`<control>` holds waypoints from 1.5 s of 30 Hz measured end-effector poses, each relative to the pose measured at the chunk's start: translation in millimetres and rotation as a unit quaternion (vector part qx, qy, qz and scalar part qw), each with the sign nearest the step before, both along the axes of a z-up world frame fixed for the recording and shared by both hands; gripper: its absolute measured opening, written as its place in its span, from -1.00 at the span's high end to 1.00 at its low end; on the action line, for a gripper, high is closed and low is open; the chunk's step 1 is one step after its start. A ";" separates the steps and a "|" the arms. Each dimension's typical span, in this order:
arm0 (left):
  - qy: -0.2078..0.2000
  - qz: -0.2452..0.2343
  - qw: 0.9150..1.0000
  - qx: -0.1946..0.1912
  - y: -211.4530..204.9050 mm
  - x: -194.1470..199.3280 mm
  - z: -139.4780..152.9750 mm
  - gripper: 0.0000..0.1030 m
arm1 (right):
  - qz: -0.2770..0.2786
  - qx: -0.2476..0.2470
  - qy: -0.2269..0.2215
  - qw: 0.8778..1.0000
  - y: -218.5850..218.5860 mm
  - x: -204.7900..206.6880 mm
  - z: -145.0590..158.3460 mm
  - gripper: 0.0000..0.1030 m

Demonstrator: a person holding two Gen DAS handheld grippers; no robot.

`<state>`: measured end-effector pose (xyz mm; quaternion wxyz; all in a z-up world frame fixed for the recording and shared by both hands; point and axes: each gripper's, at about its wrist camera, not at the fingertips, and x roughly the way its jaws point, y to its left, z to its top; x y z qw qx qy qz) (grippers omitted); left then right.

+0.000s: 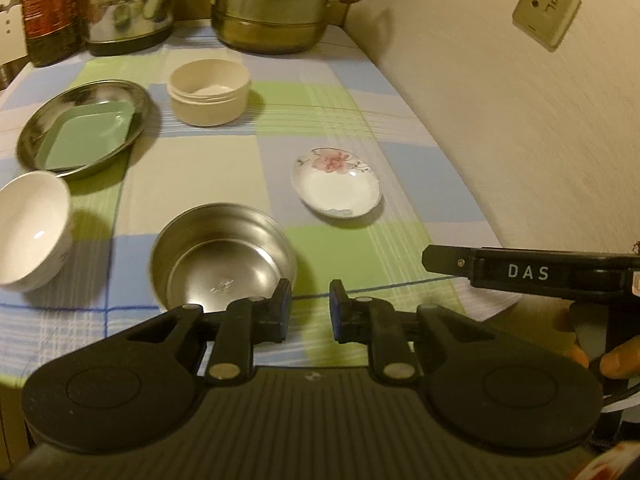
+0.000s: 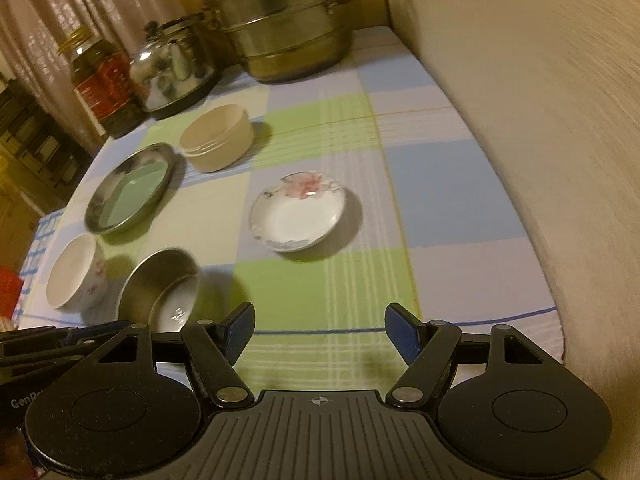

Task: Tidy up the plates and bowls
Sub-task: 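Withdraw the left gripper and move it to the floral saucer, then close the left gripper on the floral saucer's rim and lift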

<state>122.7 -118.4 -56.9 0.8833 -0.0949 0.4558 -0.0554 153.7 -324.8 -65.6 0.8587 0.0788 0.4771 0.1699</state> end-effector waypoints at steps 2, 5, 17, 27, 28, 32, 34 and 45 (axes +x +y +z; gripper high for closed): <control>-0.001 -0.007 1.000 -0.003 -2.3 7.2 -2.0 0.67 | -0.005 0.000 -0.002 1.000 -3.4 4.2 -1.5 -0.41; 0.004 -0.012 1.000 -0.004 -5.3 20.1 -5.8 0.67 | -0.012 0.010 -0.007 1.000 -8.6 9.9 -3.1 -0.40; 0.016 0.012 1.000 -0.002 -6.5 73.7 -20.6 0.67 | 0.000 0.025 -0.039 0.999 -8.6 42.2 -14.2 -0.34; 0.029 0.045 0.998 -0.017 -3.3 111.4 -37.9 0.67 | 0.023 0.028 -0.036 0.999 4.0 86.5 -34.7 0.07; 0.032 0.046 0.998 -0.018 -3.1 114.2 -39.0 0.67 | 0.024 0.027 -0.036 0.999 5.5 90.4 -36.5 0.10; 0.040 0.051 0.998 -0.023 -3.1 125.8 -46.1 0.67 | 0.027 0.025 -0.034 0.999 9.4 102.0 -42.4 0.16; 0.044 0.055 0.997 -0.025 -2.2 129.7 -49.5 0.67 | 0.029 0.021 -0.032 0.999 11.6 106.3 -45.4 0.18; 0.074 0.065 0.995 -0.035 0.5 145.4 -70.7 0.68 | 0.032 0.014 -0.016 0.999 18.7 123.2 -63.9 0.40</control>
